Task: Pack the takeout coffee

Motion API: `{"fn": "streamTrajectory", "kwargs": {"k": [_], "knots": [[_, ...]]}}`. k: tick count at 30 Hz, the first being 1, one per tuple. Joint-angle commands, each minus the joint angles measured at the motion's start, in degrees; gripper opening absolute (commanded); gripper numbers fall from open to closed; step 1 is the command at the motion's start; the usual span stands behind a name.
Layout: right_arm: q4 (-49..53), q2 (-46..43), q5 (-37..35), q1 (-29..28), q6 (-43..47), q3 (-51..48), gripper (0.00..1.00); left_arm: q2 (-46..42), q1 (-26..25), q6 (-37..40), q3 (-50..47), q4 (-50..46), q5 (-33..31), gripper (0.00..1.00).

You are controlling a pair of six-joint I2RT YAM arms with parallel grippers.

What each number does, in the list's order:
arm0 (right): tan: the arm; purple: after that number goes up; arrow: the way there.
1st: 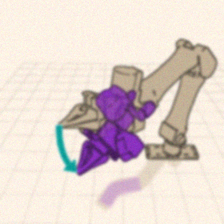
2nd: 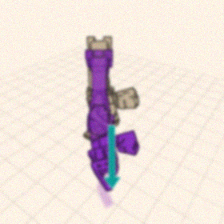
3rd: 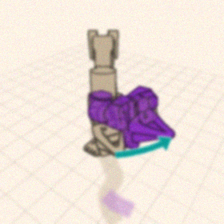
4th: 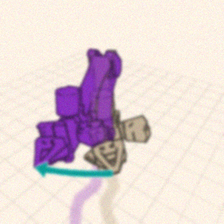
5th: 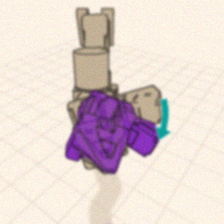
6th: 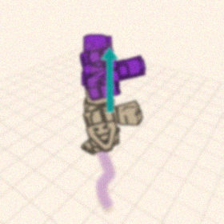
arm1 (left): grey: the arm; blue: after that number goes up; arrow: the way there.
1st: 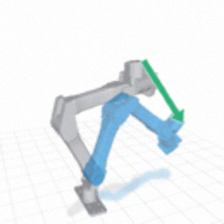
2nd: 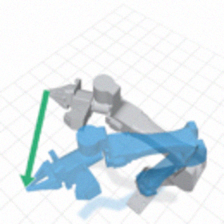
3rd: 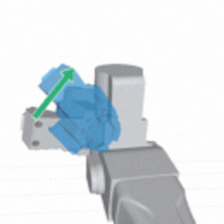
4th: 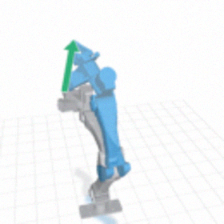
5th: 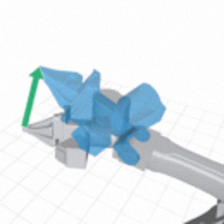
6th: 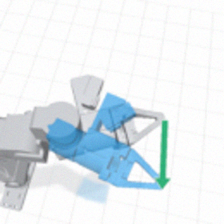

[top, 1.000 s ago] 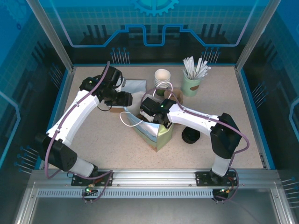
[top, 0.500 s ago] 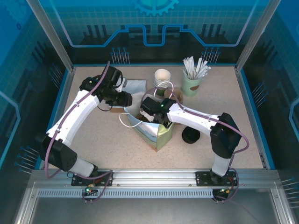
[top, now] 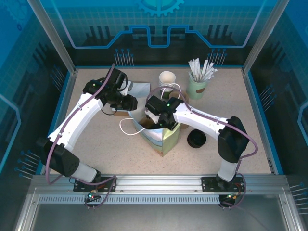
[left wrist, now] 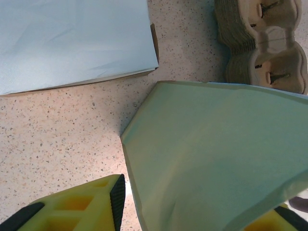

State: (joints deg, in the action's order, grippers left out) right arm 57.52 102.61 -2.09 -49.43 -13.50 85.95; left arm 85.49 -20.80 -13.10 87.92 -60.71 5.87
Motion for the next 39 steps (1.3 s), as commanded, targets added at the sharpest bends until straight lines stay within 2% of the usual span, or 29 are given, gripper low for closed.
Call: {"fn": "streamTrajectory", "kwargs": {"k": [1,14,39], "knots": [[2.6,-1.27,1.32,0.82,-1.33,2.24,1.0,-1.18,-0.12,1.24,0.28,0.47,0.33,0.39],[4.27,-2.15,2.08,1.53,-2.81,6.23,1.0,-1.56,-1.26,1.63,0.93,0.35,0.04,0.3],[8.17,-3.52,2.8,2.98,-5.4,15.83,1.0,-1.03,-2.22,1.53,2.17,-0.38,-2.01,0.29]]}}
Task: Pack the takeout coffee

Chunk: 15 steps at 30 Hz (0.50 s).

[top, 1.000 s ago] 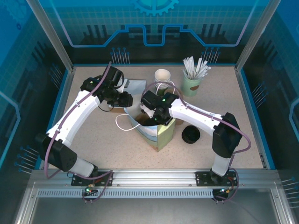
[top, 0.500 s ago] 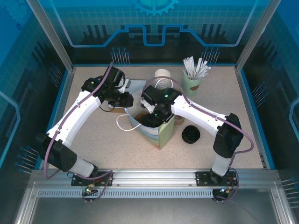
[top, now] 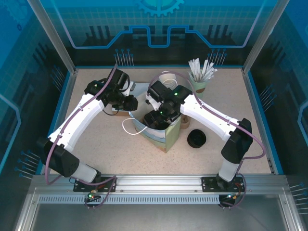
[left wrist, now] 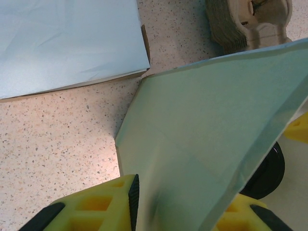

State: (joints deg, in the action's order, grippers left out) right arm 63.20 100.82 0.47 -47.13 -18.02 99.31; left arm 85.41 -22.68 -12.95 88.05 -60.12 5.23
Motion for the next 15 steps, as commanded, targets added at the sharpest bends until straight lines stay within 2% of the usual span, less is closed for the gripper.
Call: {"fn": "streamTrajectory", "kwargs": {"k": [1,15], "knots": [[2.75,-1.8,0.23,0.74,-0.79,2.9,1.0,-0.95,-0.35,1.35,2.02,-0.97,-1.54,0.29],[4.83,-3.86,1.41,0.83,-0.95,7.42,1.0,-0.38,-0.3,0.98,2.04,-0.71,-1.72,0.31]]}}
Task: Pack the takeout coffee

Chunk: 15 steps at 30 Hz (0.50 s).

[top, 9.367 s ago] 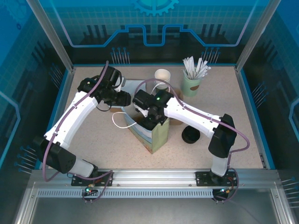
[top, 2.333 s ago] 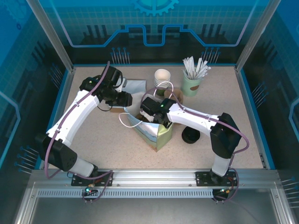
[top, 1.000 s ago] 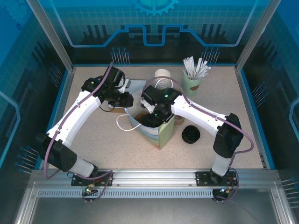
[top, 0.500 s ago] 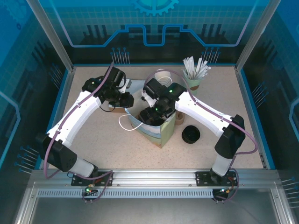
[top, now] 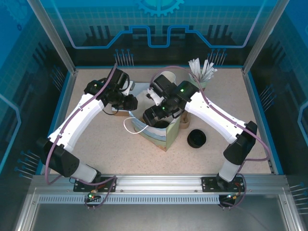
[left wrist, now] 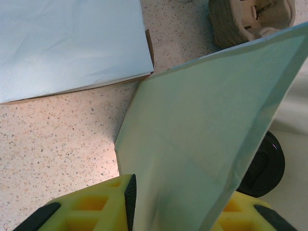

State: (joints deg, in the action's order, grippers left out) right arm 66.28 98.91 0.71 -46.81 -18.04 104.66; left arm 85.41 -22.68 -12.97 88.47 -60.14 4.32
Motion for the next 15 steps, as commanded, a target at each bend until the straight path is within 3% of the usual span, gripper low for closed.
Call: {"fn": "streamTrajectory", "kwargs": {"k": [1,15], "knots": [[1.82,-2.1,1.19,0.52,-0.99,2.42,1.0,-0.34,-0.37,1.01,1.62,-0.72,-0.8,0.31],[2.96,-4.78,0.61,0.66,-1.12,6.46,1.0,-0.33,-0.35,0.84,1.63,-0.69,-1.15,0.32]]}}
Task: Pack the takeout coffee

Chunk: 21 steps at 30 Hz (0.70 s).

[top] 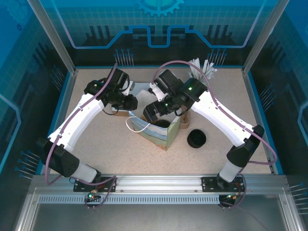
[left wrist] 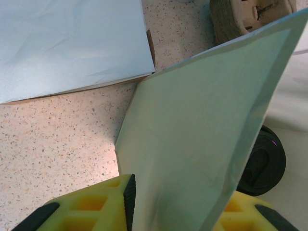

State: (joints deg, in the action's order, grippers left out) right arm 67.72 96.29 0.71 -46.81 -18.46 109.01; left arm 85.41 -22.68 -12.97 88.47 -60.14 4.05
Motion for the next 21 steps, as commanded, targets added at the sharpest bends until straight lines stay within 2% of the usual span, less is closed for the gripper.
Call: {"fn": "streamTrajectory", "kwargs": {"k": [1,21], "knots": [[1.66,-2.33,0.54,0.73,-0.79,2.4,1.0,-0.33,-0.35,0.89,1.62,-0.69,-0.92,0.32],[3.38,-1.46,-0.32,1.02,-0.26,1.65,0.95,-0.21,-0.32,1.11,1.93,-0.9,-1.07,0.37]]}}
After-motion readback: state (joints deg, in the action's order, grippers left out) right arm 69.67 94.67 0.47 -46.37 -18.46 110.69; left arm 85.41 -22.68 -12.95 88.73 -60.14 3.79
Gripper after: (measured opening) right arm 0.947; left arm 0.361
